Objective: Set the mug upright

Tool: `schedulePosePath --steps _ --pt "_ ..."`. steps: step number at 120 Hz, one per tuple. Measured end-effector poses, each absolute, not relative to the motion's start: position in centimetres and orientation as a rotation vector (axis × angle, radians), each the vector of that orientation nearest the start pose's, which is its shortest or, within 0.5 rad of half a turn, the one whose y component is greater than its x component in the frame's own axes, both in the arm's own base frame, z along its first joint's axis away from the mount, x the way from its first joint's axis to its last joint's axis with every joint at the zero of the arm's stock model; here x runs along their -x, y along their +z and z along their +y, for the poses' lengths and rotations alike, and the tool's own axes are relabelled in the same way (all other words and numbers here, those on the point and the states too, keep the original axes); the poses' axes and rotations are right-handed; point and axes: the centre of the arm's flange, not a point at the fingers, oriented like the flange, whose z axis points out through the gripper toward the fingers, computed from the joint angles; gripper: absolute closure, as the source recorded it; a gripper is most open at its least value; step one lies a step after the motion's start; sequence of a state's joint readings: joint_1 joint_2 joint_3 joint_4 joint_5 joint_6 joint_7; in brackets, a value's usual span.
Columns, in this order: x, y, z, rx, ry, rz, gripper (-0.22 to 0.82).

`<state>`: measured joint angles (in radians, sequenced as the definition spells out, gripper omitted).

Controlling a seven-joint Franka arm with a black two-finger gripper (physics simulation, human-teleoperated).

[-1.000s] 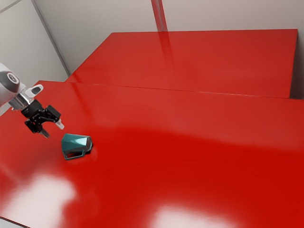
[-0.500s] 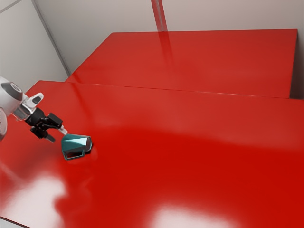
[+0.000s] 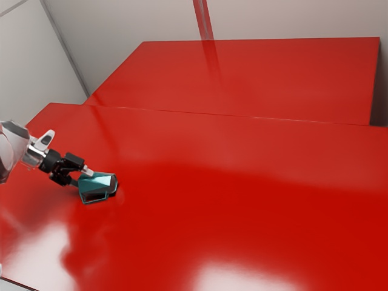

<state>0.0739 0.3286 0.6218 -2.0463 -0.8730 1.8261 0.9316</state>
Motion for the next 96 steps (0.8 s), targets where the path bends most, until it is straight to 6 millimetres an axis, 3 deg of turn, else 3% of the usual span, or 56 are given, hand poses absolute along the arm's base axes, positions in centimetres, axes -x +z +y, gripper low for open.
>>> schedulePosePath --steps 75,96 --pt "-45.4 26.9 29.3 -2.284 0.245 0.230 0.00" --pt "-45.5 26.9 29.1 -2.275 0.260 0.213 0.12"
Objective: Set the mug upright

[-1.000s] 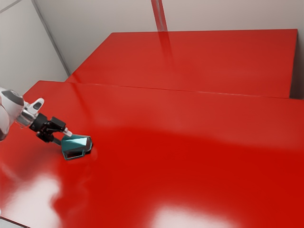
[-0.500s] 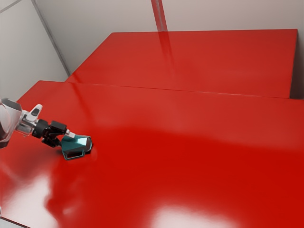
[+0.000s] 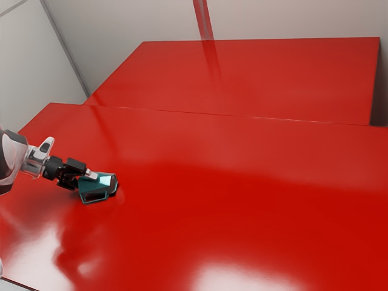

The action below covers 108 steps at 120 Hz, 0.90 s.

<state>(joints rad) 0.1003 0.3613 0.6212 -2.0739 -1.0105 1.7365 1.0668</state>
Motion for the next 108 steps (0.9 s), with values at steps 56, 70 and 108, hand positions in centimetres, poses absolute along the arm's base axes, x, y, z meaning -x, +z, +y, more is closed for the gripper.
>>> schedulePosePath --steps 56,70,108 --pt "-45.9 26.9 28.8 -2.251 0.307 0.192 0.53" --pt "-46.2 27.2 28.5 -2.244 0.321 0.182 0.61" --pt "-47.5 29.6 26.7 -2.211 0.371 0.108 0.75"
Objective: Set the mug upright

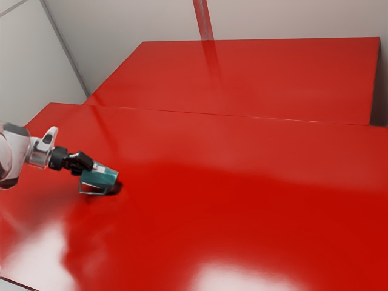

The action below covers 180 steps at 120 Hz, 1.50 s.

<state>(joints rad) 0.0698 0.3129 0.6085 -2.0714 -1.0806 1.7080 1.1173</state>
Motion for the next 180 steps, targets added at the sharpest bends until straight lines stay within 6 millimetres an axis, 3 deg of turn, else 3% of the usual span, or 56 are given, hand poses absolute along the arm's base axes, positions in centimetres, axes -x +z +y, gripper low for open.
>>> schedulePosePath --steps 35,60,90,119,151,164,180 --pt "-49.3 34.4 23.6 -2.198 0.442 -0.029 0.76" --pt "-52.3 38.2 17.2 -2.283 0.451 -0.247 0.76" --pt "-54.1 41.2 9.7 -2.550 0.365 -0.590 0.75" --pt "-55.4 41.7 3.6 -2.792 0.272 -0.890 0.75" --pt "-55.5 40.2 -2.1 -2.903 0.236 -0.990 0.75" --pt "-55.3 39.1 -2.6 -2.937 0.201 -0.952 0.75" --pt "-54.8 38.2 -0.5 -2.990 0.158 -0.830 0.76"
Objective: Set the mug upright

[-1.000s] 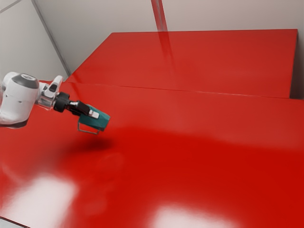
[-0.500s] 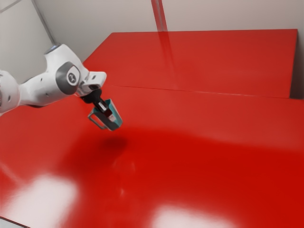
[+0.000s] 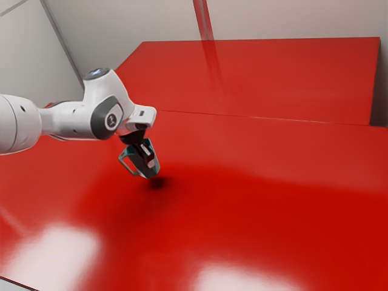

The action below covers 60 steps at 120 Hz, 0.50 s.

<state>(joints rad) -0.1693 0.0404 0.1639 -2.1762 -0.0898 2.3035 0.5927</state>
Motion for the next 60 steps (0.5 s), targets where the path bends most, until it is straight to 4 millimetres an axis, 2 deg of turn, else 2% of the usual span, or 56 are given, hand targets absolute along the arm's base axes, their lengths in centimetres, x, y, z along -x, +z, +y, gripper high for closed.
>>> schedulePosePath --steps 12,22,60 --pt "-54.8 37.7 1.3 3.078 -0.144 0.744 0.76" --pt "-54.8 37.1 1.7 3.090 -0.127 0.690 0.76" --pt "-53.0 35.5 -1.8 3.042 -0.107 0.707 0.76"
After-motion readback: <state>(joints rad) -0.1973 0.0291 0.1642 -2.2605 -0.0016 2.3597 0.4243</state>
